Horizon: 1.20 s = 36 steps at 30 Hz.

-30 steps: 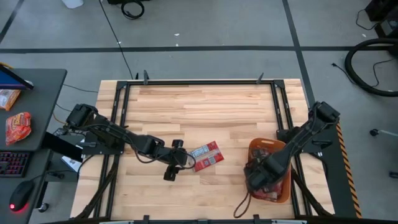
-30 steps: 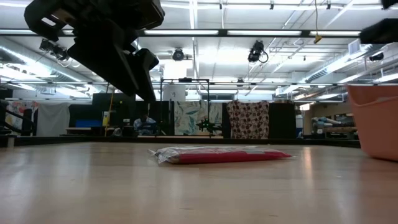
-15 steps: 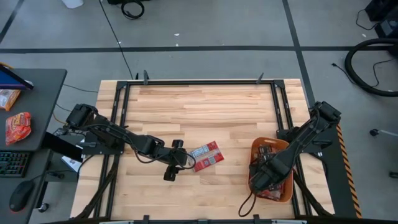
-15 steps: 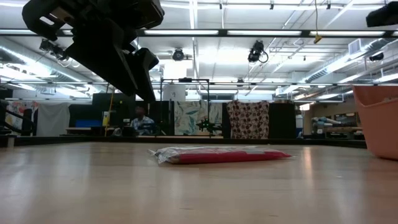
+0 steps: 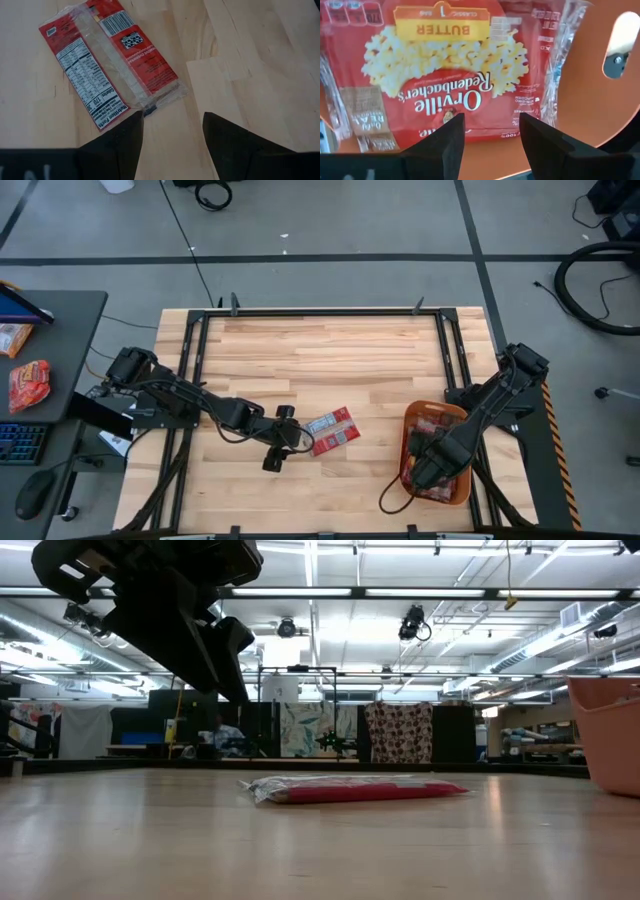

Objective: Sort popcorn bags into baskets
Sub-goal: Put the red popcorn into the orange bin

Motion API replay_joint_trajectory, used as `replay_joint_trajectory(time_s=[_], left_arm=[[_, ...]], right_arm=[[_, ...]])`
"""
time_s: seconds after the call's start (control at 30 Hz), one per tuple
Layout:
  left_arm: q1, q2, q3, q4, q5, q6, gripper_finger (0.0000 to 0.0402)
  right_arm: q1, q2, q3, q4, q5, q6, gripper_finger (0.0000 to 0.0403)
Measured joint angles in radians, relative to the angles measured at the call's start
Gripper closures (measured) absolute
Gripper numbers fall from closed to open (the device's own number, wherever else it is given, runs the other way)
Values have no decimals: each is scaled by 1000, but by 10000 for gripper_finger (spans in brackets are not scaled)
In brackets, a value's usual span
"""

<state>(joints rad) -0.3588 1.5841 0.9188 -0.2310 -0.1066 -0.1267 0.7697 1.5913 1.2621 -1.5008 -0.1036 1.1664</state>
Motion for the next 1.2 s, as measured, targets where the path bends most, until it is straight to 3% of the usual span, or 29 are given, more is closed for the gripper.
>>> replay_joint_trajectory(time_s=[0.27,0.4,0.57,0.8,1.0,1.2], left_arm=[[0,1,0,4,0,-19,193],[-7,46,1,65,-18,28,193],[-33,125,1,90,-163,219,193],[-61,170,0,73,-347,409,193],[-62,218,0,62,-386,483,194],[-64,259,4,76,-448,501,194]], right_arm=[[-7,0,0,-68,37,18,211],[-29,0,0,-34,141,-41,211],[-70,1,0,39,280,-141,211],[-101,1,0,73,274,-153,211],[-104,1,65,79,275,-150,211],[-96,1,149,135,382,-185,211]])
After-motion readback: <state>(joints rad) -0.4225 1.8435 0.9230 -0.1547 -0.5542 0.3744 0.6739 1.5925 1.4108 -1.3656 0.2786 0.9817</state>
